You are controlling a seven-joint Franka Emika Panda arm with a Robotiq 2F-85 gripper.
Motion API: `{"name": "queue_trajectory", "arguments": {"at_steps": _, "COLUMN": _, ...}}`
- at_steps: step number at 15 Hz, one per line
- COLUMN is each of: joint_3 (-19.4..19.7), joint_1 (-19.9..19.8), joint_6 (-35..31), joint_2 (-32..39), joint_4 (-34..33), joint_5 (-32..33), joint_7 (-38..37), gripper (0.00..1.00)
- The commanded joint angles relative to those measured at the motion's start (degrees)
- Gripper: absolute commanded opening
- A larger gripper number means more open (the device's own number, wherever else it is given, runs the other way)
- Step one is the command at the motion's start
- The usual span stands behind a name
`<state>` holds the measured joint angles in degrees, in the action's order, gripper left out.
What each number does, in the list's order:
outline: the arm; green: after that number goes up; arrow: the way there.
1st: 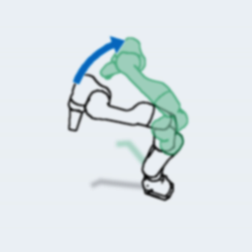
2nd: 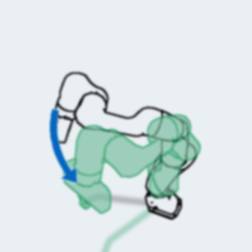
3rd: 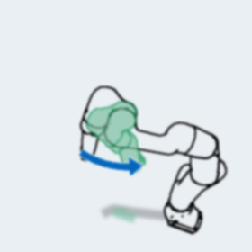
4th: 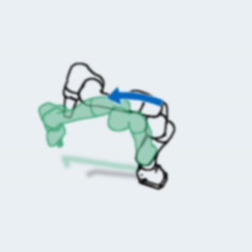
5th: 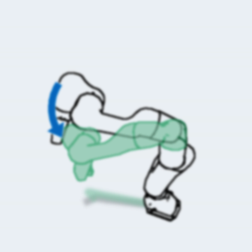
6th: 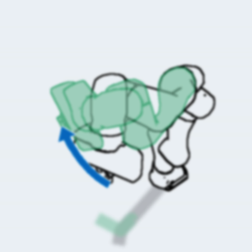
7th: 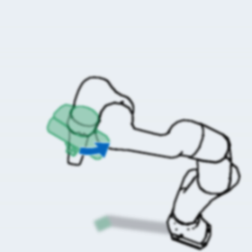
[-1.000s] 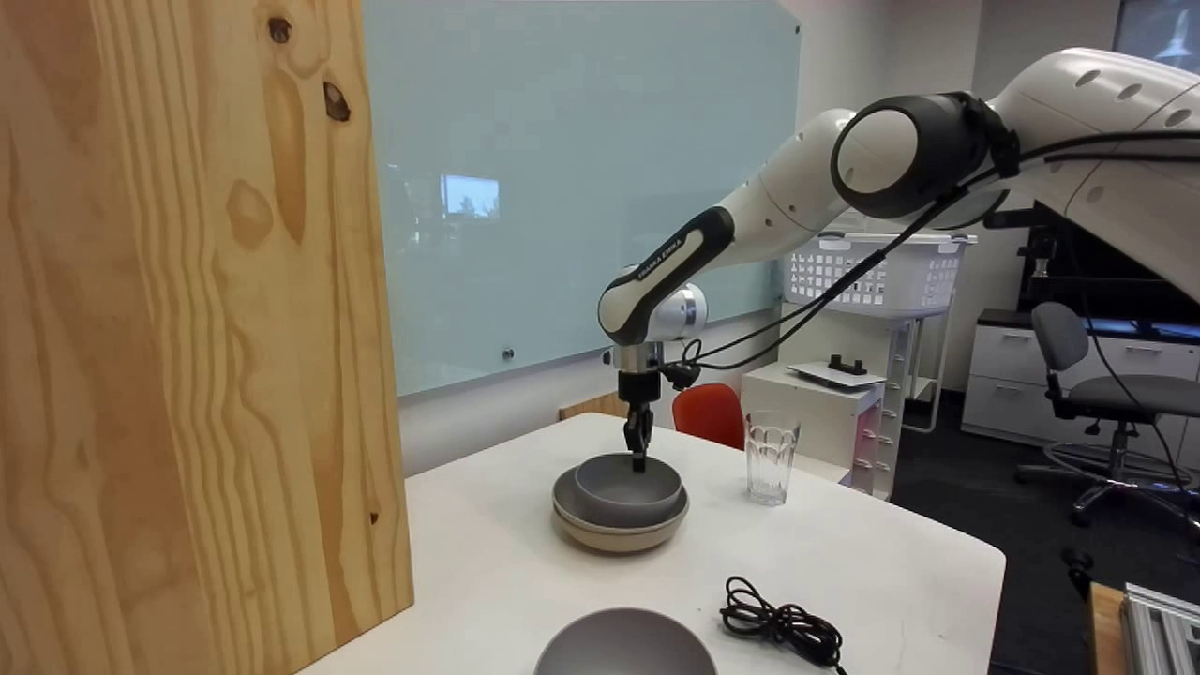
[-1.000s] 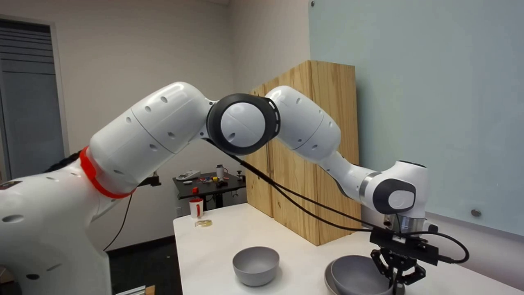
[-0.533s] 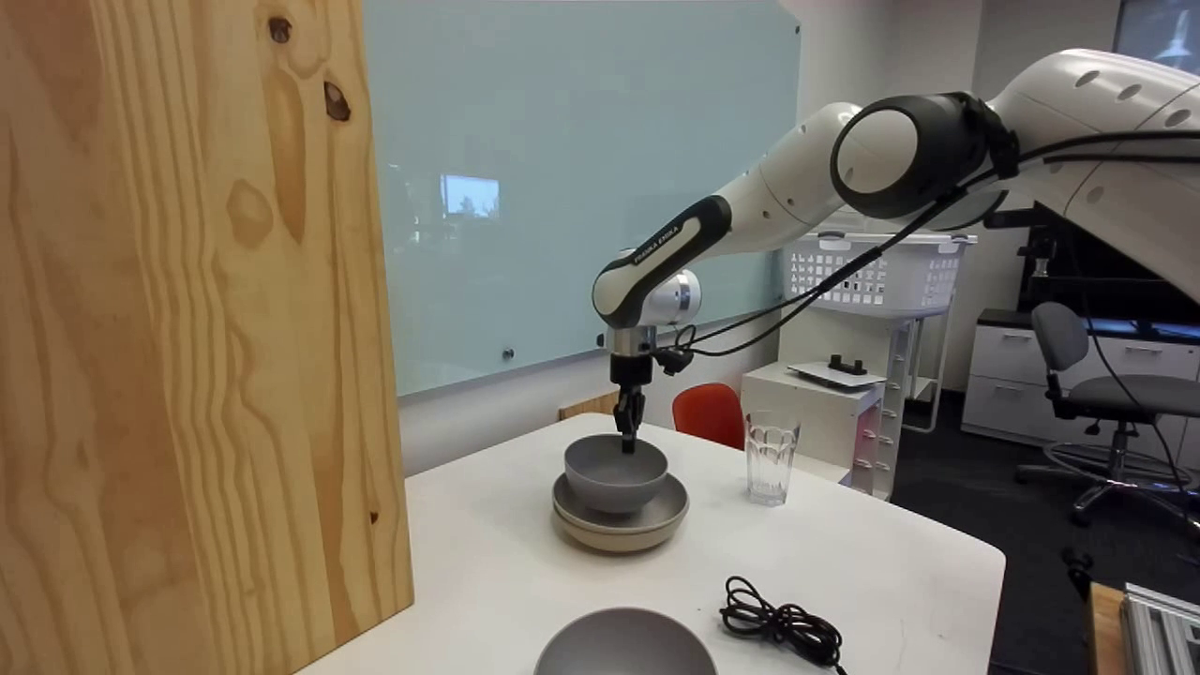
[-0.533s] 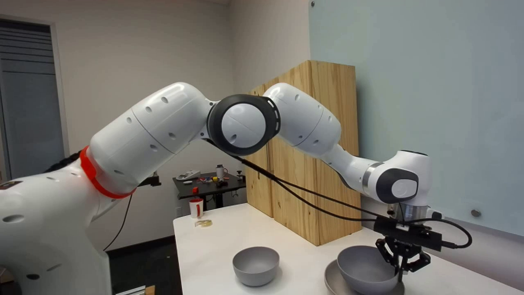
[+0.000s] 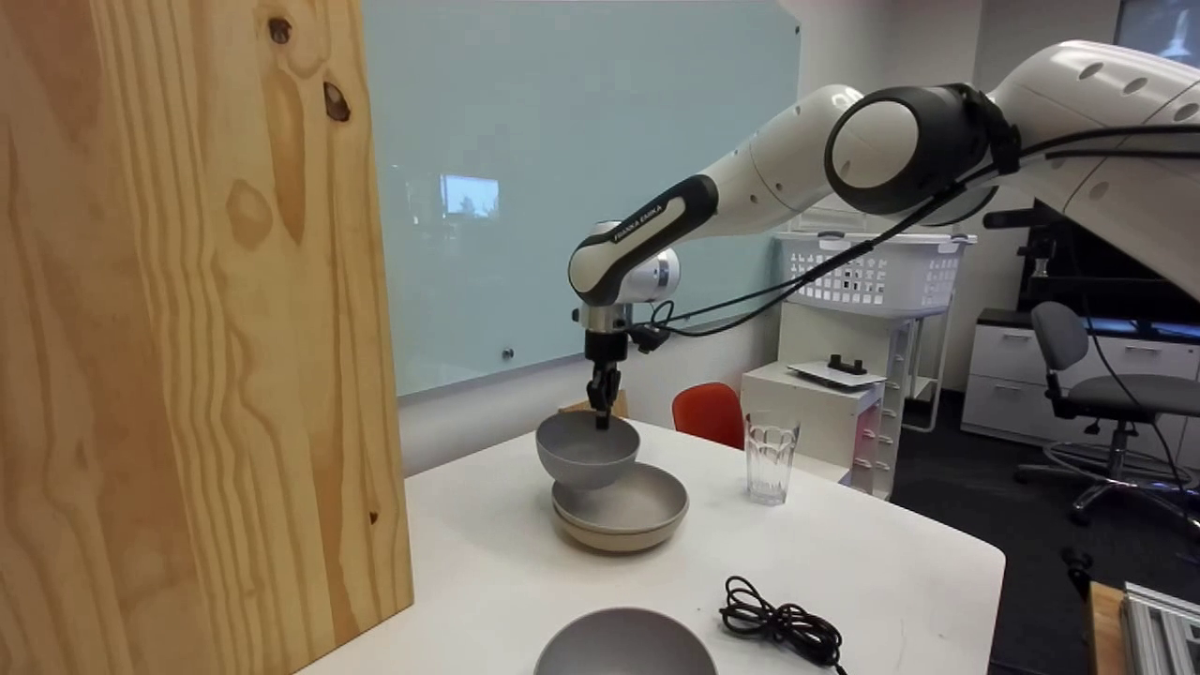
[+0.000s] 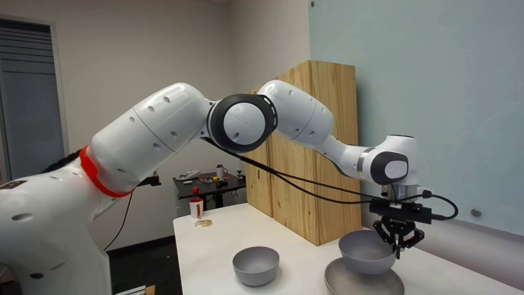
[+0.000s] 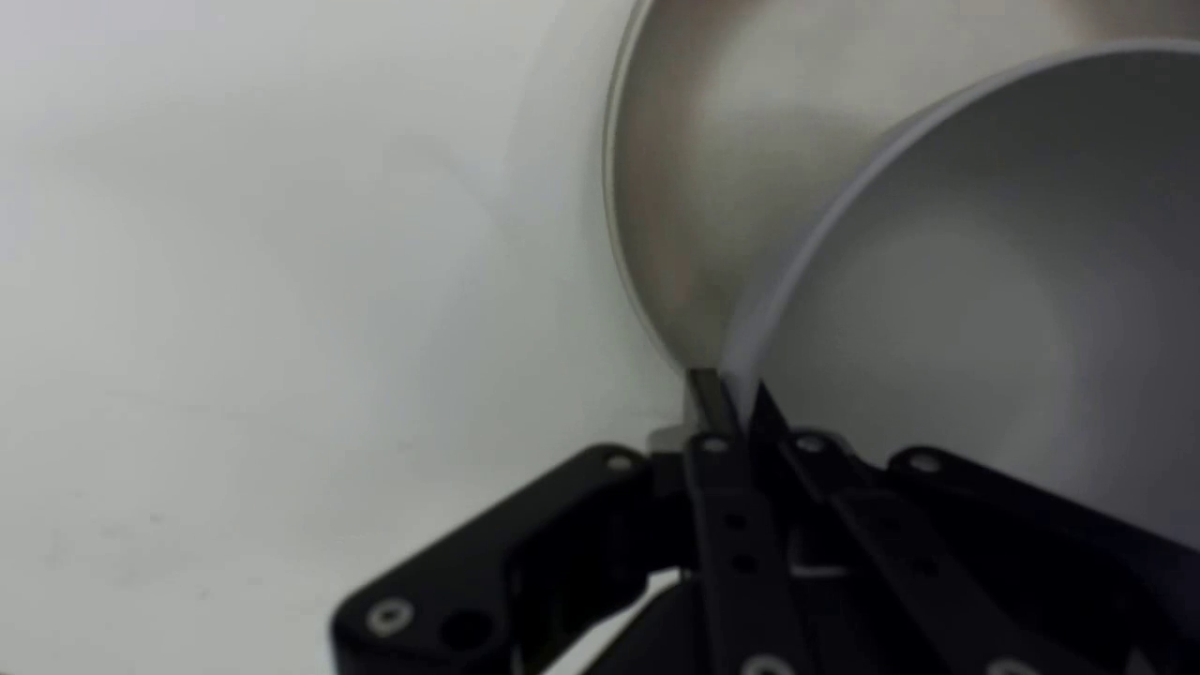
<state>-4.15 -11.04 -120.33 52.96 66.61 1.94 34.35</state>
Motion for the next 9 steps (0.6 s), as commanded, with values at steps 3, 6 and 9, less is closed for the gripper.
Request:
{"name": "queue_trajectory", "arguments": {"at_steps": 3, "joint_3": 1.3, "joint_1": 5.8, "joint_6": 0.9, "joint_2": -2.7, "joint_4": -1.7, "joint_5": 4.1, "joint_7": -3.4, "gripper": 0.01}}
{"name": "queue_trajectory", "arguments": {"at_steps": 6, "joint_3": 1.0, "joint_1": 7.1, "joint_6": -0.3, "joint_2": -4.1, "joint_4": -0.4, "joint_5": 4.4, "joint_7": -5.5, "gripper": 0.01}}
{"name": "queue_trajectory", "arguments": {"at_steps": 9, "joint_3": -0.1, "joint_1": 7.6, "joint_6": 3.1, "joint_2": -5.5, "joint_4": 0.6, "joint_5": 3.1, "joint_7": -5.6, "gripper": 0.01}}
